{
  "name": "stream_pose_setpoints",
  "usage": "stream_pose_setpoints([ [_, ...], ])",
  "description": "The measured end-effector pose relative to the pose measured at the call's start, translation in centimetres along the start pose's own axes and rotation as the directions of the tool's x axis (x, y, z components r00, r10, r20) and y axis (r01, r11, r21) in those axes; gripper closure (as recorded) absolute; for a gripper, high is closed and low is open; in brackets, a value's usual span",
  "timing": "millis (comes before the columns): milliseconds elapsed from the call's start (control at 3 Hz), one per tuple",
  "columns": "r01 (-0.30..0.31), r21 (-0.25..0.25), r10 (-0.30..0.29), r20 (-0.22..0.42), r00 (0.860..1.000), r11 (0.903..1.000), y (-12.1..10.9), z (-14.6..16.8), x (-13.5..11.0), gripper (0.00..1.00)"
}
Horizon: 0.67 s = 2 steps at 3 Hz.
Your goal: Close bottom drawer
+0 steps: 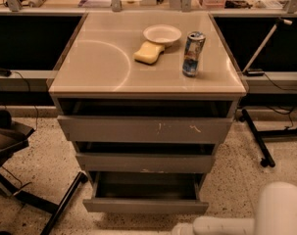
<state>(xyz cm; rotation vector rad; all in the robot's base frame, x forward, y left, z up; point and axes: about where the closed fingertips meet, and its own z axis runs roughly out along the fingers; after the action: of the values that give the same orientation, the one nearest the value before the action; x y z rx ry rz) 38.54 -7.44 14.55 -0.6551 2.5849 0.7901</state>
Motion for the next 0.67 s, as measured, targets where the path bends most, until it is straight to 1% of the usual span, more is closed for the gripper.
stream_pose_setpoints([
  [333,-0.047,-0.007,0.046,-0.081,0.996,0.9989,-3.5,5.0,0.1,0.00],
  [667,-0.030,0.037,0.033,-0.063,0.997,0.9989,-7.8,7.3,-3.4,0.00],
])
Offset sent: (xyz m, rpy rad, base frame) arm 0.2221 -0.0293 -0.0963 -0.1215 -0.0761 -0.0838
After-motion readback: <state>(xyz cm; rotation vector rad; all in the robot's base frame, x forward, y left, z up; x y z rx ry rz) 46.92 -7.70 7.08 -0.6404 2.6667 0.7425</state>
